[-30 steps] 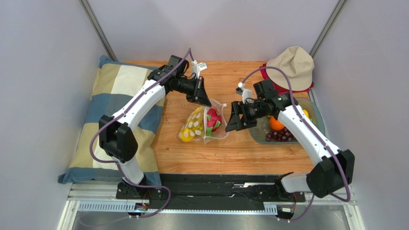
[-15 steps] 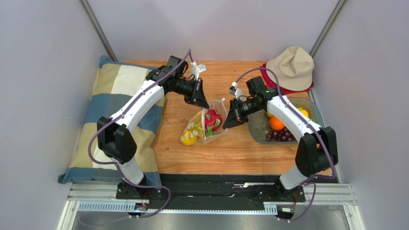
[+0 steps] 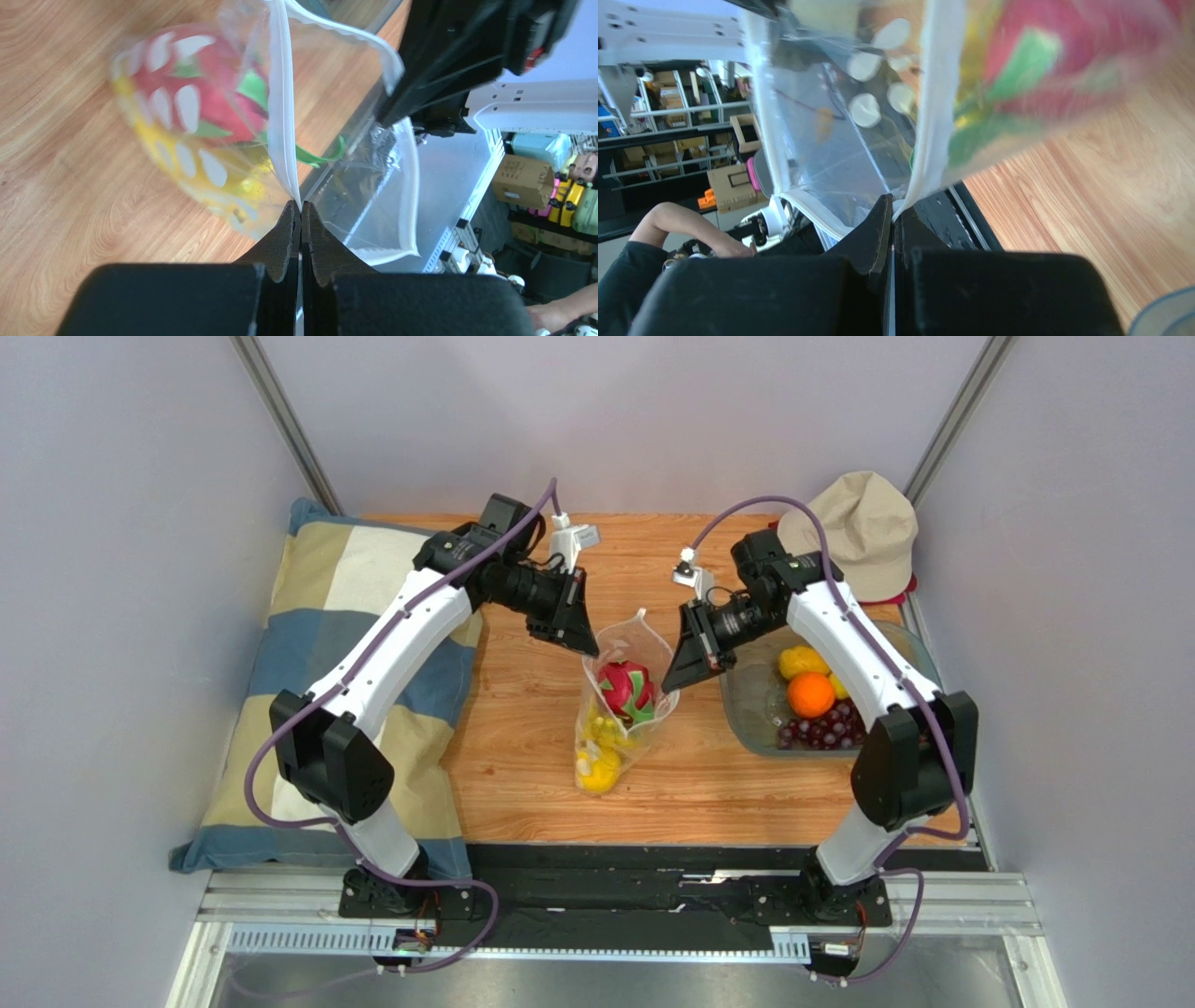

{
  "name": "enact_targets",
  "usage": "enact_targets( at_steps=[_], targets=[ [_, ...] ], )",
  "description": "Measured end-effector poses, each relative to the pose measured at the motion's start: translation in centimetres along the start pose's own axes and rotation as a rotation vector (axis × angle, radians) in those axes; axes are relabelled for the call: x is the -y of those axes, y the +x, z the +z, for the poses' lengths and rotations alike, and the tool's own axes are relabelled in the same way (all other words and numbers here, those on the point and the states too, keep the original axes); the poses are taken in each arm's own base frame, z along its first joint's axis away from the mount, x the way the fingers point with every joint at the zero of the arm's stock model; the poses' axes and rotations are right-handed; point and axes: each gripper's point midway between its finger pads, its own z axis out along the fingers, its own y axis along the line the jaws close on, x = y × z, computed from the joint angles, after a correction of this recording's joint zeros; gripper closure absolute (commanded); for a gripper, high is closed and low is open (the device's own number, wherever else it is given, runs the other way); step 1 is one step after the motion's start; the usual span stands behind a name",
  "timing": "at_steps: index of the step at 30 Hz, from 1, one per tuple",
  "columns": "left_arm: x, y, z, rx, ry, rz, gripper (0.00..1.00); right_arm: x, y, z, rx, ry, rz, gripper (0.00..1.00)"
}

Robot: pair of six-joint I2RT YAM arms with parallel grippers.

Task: Place the food in the zip-top bag and seal the zipper
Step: Adjust the zipper food storage bag at the center of the board, then pick up the fake fruit from the bin.

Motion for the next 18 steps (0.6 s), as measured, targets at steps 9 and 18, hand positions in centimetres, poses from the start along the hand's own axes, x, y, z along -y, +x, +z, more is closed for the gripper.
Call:
enact_targets(
  at_steps=[9,18],
  targets=[
    [-0.5,-0.8,1.3,0.019,0.011,-0.01,1.0,3.1,-1.1,-3.5,0.011,0.121,-0.04,0.1],
    [-0.4,-1.0,1.8,0.031,0.023,-0.023,1.0,14.5,-1.3,-15.5,0.139,0.601,-0.031,0.1]
  ],
)
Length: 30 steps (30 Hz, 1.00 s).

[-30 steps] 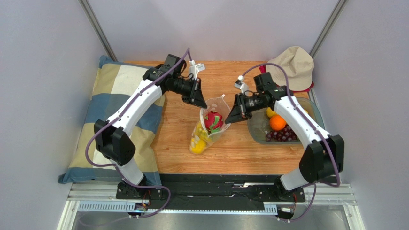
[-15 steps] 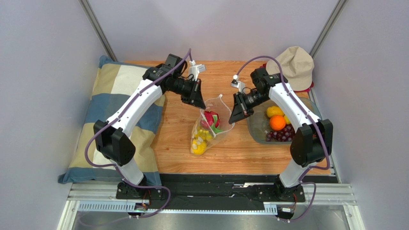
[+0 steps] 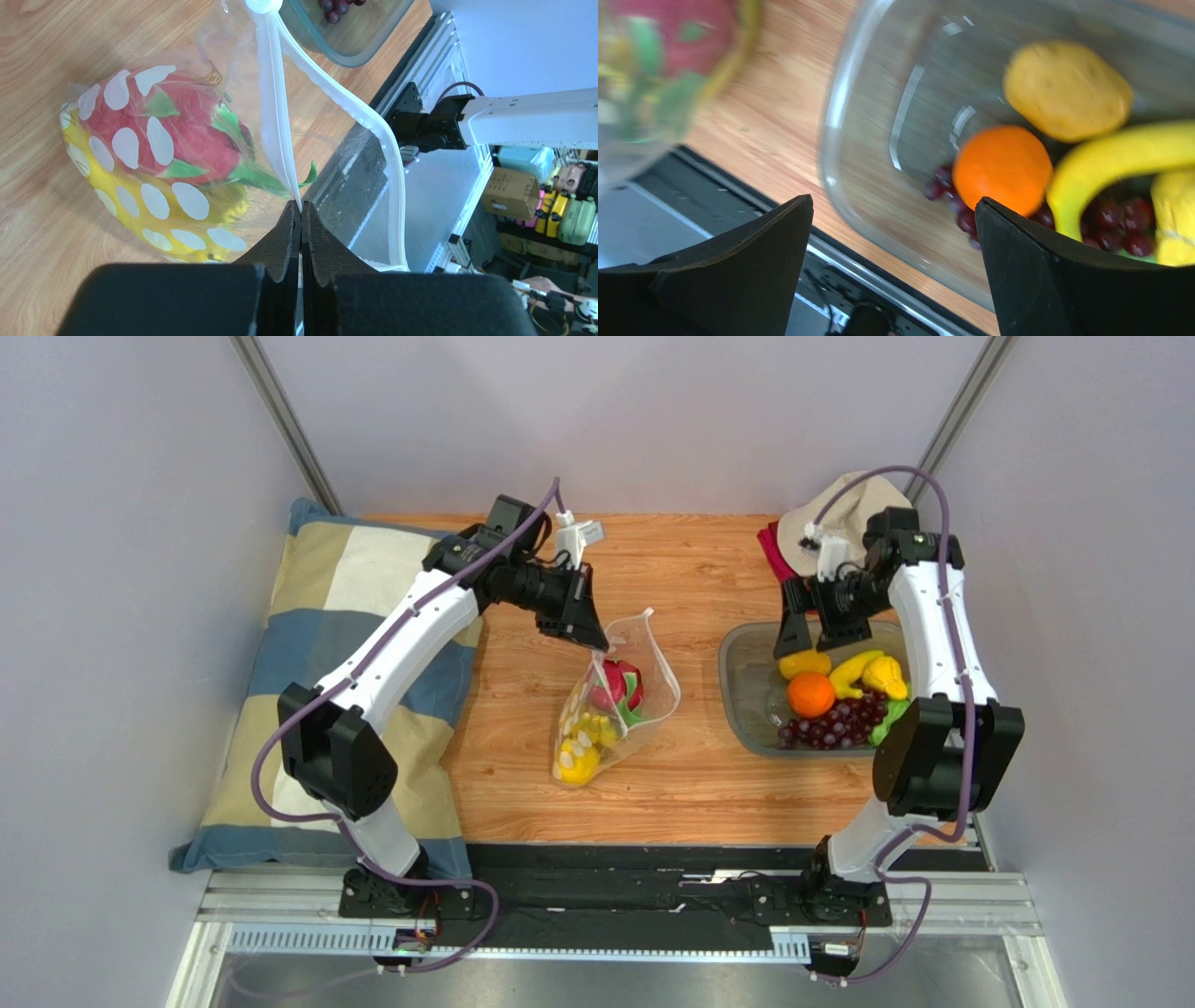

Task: Place the food in the zip-top bag and seal the zipper
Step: Pick up the fake fruit from the bin.

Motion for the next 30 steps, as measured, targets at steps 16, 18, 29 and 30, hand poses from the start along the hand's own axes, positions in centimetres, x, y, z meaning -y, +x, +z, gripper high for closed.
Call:
enact_targets(
  at_steps=[16,18,29,30],
  targets=[
    [-0.3,-0.3,0.5,0.001,0.006,0.002,1.0,8.9,7.9,4.5,-0.297,0.357,0.025,0.12],
    [-0.3,-0.3,0.5,0.002,0.006,0.002,1.0,9.2,7.7,5.1,-0.305,0.364,0.014,0.12],
    [-0.3,-0.4,0.5,0.006,0.007,0.006,1.0,9.2,8.6,6.3,-0.344,0.36,-0.002,0.19],
    [-0.3,-0.4,0.6,0.006,0.007,0.006,1.0,9.1,8.9,6.4,-0.349,0.355,0.001,0.19]
  ],
)
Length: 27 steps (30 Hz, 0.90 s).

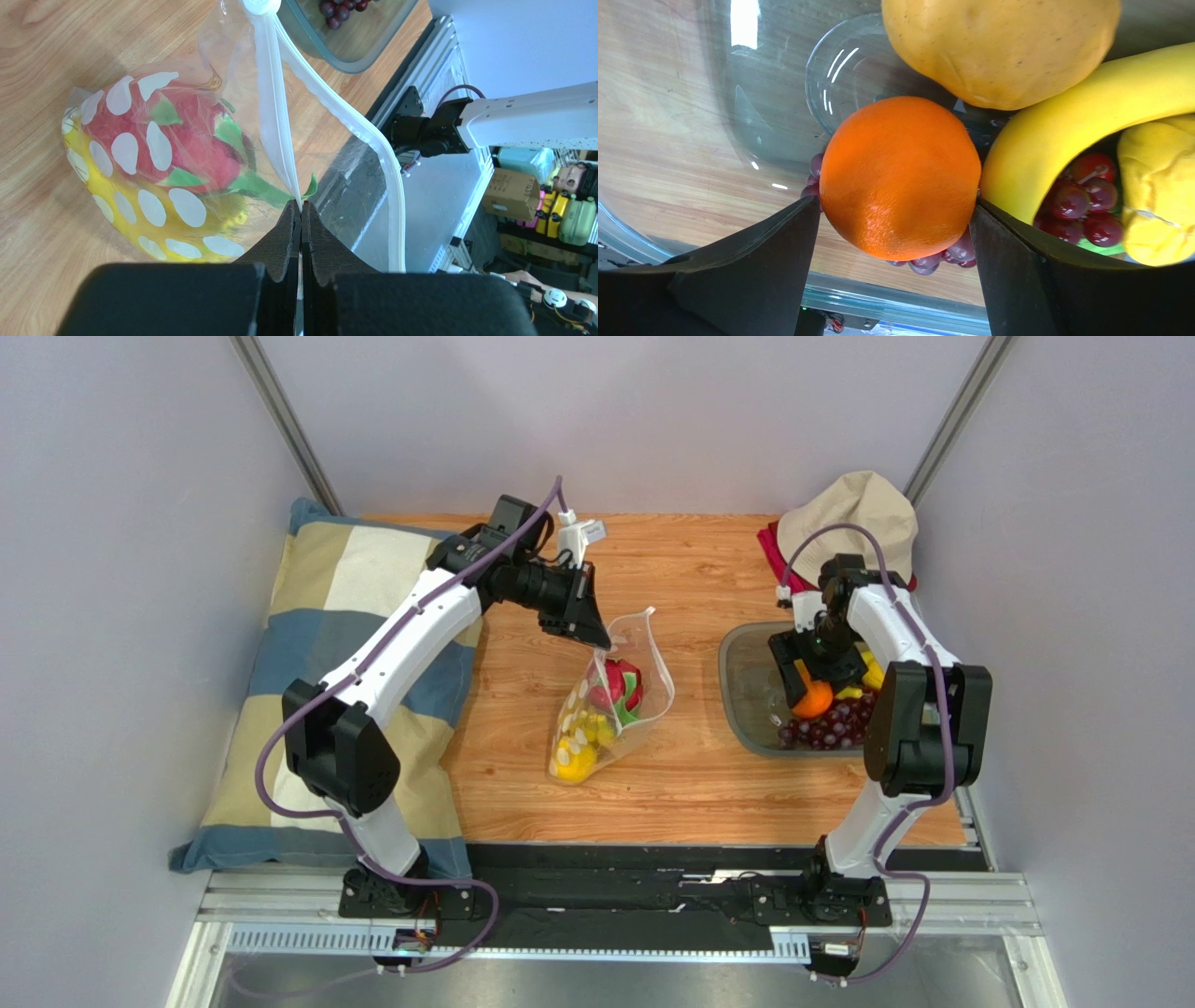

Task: Place the food in the zip-top bag and seal the zipper
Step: Pick up the fake fruit from the bin.

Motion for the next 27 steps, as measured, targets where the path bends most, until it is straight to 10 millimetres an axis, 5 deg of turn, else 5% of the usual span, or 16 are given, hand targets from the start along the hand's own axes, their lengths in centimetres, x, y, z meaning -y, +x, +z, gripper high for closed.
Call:
enact_targets(
  at_steps=[5,11,17,22,27],
  targets=[
    [0.0,0.0,0.0,0.0,0.0,0.001,1.0,-0.5,0.5,0.4,-0.012,-0.022,0.003,0.2],
    [0.0,0.0,0.0,0.0,0.0,0.003,1.0,-0.6,0.6,0.5,-0.016,-0.028,0.013,0.62],
    [-0.1,0.1,0.1,-0.003,0.0,0.001,1.0,-1.3,0.1,-0.4,0.016,-0.059,0.018,0.72],
    [-0.1,0.3,0.1,-0.008,0.003,-0.002,1.0,-3.2,-1.4,-4.6,0.137,-0.129,0.0,0.72],
    [0.0,0.3,0.1,-0.009,0.01,-0.002,1.0,-7.2,-4.3,-12.2,0.361,-0.294,-0.064,0.7]
  ],
)
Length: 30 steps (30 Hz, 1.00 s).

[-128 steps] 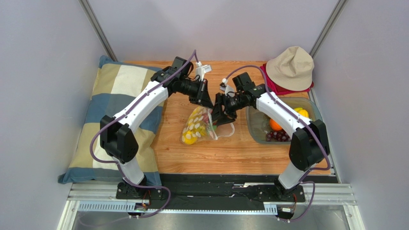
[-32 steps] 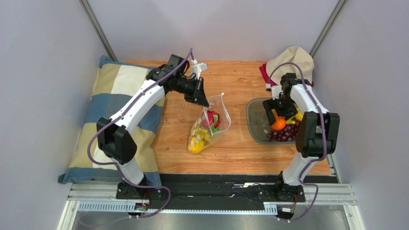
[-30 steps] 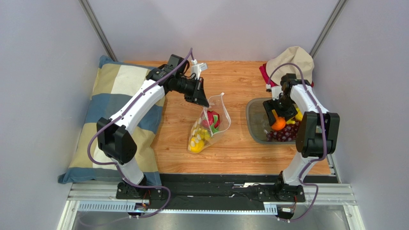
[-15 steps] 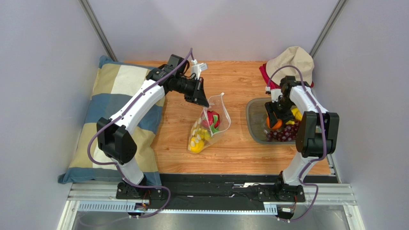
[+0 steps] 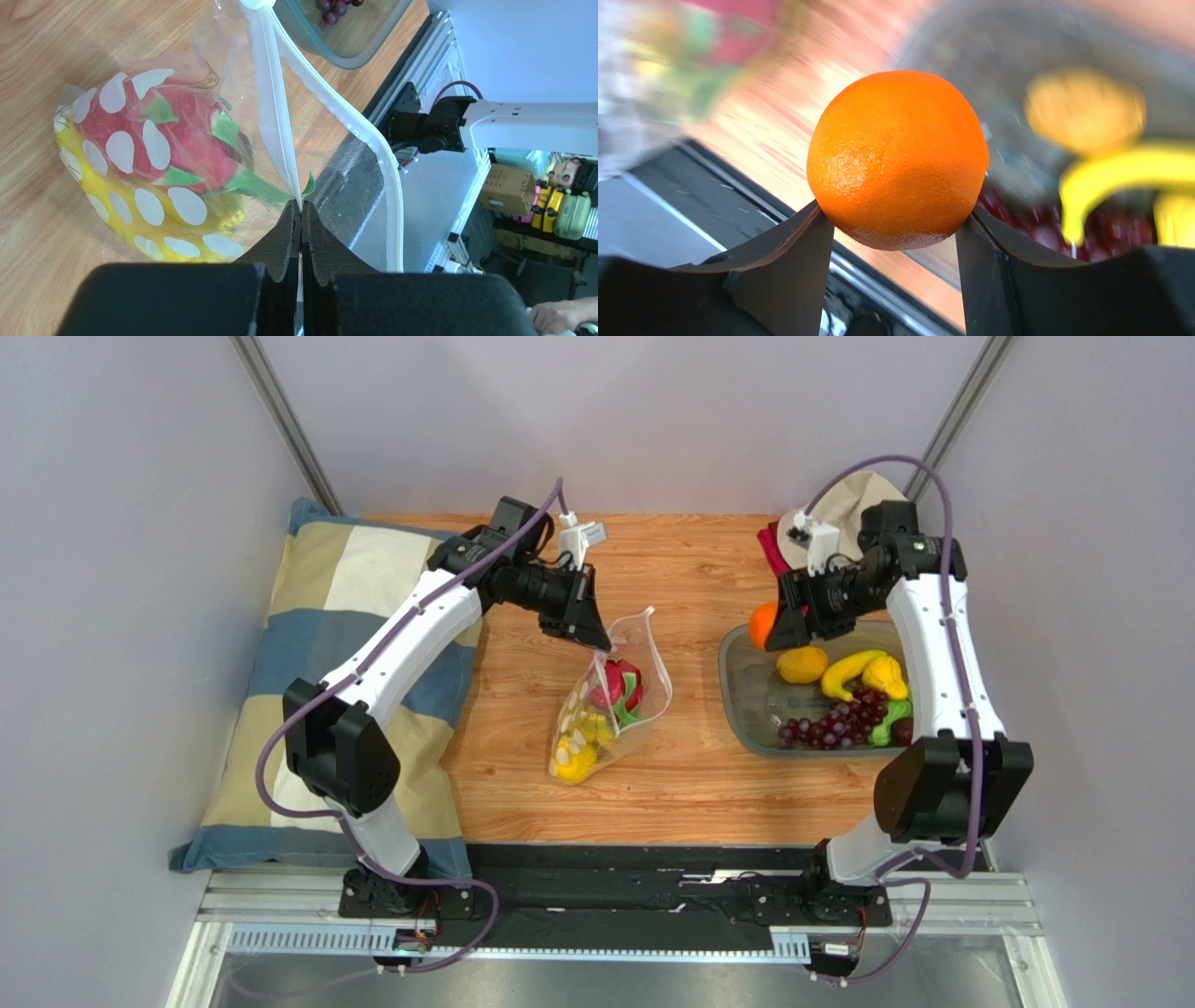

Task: Place the food in the zip-top bag and seal the zipper
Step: Pick up the fake fruit from the bin, then place the fake fruit in the zipper food storage bag.

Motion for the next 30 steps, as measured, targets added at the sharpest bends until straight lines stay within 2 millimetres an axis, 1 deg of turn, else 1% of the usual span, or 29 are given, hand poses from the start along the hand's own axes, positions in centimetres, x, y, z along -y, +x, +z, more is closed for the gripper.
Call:
enact_targets(
  at_steps=[2,3,5,6,8,9,10,12,14,16,18,21,22,23,25,28,30],
  targets=[
    [0.1,0.0,0.0,-0.001,0.003,0.0,1.0,-2.9,-2.6,-2.1,0.109,-0.082,-0.06,0.69],
    [0.1,0.0,0.0,-0.001,0.004,0.0,1.0,-4.8,-3.8,-3.1,0.159,-0.123,-0.104,0.68],
    [0.1,0.0,0.0,-0.001,0.004,0.001,1.0,-8.7,-5.2,-4.4,0.219,-0.203,-0.2,0.68],
    [0.1,0.0,0.0,-0.001,0.004,0.001,1.0,-10.3,-5.3,-4.7,0.23,-0.235,-0.235,0.68],
    [0.1,0.0,0.0,-0.001,0.004,0.002,1.0,-14.6,-5.2,-4.7,0.228,-0.317,-0.339,0.67],
    [0.1,0.0,0.0,-0.001,0.005,0.001,1.0,-15.9,-4.9,-4.5,0.22,-0.342,-0.371,0.67],
    [0.1,0.0,0.0,-0.001,0.006,0.001,1.0,-17.7,-4.6,-4.1,0.204,-0.377,-0.415,0.67],
    [0.1,0.0,0.0,-0.002,0.007,0.001,1.0,-19.9,-3.8,-3.3,0.174,-0.422,-0.472,0.66],
    [0.1,0.0,0.0,-0.002,0.007,0.001,1.0,-21.1,-3.0,-2.3,0.139,-0.442,-0.505,0.61],
    [0.1,0.0,0.0,-0.002,0.007,0.001,1.0,-21.8,-2.1,-1.2,0.096,-0.447,-0.527,0.55],
    [0.1,0.0,0.0,-0.002,0.008,0.001,1.0,-22.1,-1.1,0.5,0.036,-0.435,-0.547,0.5],
    [0.1,0.0,0.0,-0.002,0.009,0.0,1.0,-22.5,-0.1,2.5,-0.038,-0.425,-0.567,0.32],
    [0.2,0.0,0.0,-0.002,0.009,0.0,1.0,-22.7,0.2,3.1,-0.06,-0.425,-0.575,0.2],
    [0.2,0.1,0.0,-0.003,0.01,0.0,1.0,-22.9,0.5,3.6,-0.079,-0.429,-0.581,0.11],
    [0.2,0.1,0.0,-0.003,0.011,0.0,1.0,-23.3,0.9,4.0,-0.102,-0.437,-0.589,0.01],
    [0.2,0.1,0.0,-0.003,0.012,0.0,1.0,-23.6,1.1,3.6,-0.108,-0.445,-0.592,0.0],
    [0.3,0.1,0.0,-0.004,0.015,0.0,1.0,-23.5,0.5,3.0,-0.083,-0.447,-0.583,0.0]
  ],
)
